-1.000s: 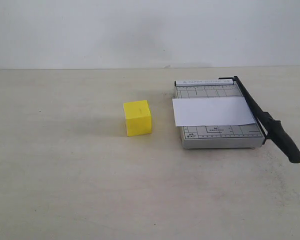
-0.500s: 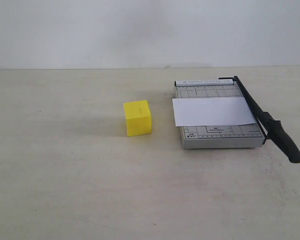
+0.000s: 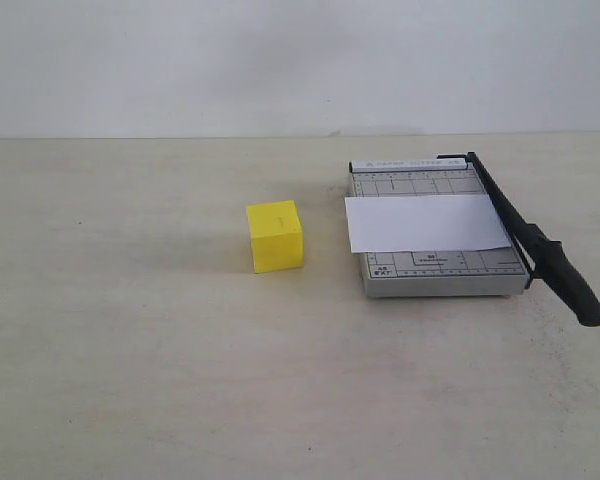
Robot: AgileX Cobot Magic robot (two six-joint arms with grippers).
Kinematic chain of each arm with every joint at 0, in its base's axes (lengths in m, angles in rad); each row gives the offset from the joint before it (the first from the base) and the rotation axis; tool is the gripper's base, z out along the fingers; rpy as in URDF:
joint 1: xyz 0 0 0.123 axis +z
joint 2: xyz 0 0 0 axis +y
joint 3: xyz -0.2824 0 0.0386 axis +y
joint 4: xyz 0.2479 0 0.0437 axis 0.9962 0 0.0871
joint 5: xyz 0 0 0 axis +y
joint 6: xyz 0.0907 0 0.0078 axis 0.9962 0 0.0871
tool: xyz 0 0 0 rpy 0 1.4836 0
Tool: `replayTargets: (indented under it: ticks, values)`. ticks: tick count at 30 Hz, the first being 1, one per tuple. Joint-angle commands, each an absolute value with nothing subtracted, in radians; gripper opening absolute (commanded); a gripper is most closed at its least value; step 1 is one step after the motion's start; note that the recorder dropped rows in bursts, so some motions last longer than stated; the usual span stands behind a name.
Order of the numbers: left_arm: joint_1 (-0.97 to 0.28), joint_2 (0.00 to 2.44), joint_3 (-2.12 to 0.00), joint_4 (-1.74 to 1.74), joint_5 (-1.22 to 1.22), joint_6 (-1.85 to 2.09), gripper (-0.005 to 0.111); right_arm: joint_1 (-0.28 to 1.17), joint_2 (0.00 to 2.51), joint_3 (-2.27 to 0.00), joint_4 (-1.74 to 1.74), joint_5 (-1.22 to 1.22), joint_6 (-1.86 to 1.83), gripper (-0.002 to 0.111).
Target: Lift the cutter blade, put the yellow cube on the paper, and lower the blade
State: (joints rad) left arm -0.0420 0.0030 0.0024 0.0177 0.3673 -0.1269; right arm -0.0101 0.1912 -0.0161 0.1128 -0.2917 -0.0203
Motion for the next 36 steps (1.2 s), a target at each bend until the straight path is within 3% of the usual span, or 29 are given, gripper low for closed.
replayTargets:
  ticks: [1,5,11,26,29,34,36]
  values:
    - [-0.04,0.0,0.0,0.016,0.363,-0.126,0.005,-0.01,0.574,-0.132,0.094,-0.196,-0.086,0.0]
    - [-0.04,0.0,0.0,0.016,0.363,-0.126,0.005,-0.01,0.943,-0.321,0.119,0.054,-0.01,0.0]
    - [-0.04,0.0,0.0,0.016,0.363,-0.126,0.005,-0.01,1.18,-0.494,0.126,0.361,-0.076,0.0]
    - [-0.04,0.0,0.0,0.016,0.363,-0.126,0.005,-0.01,1.229,-0.57,0.204,0.326,-0.248,0.0]
    - [-0.04,0.0,0.0,0.016,0.363,-0.126,0.005,-0.01,1.234,-0.57,0.204,0.319,-0.348,0.013]
    - [-0.04,0.0,0.0,0.016,0.363,-0.126,0.005,-0.01,1.231,-0.57,0.224,0.333,-0.356,0.052]
    - [-0.04,0.0,0.0,0.016,0.363,-0.126,0.005,-0.01,1.229,-0.57,0.269,0.343,-0.356,0.062]
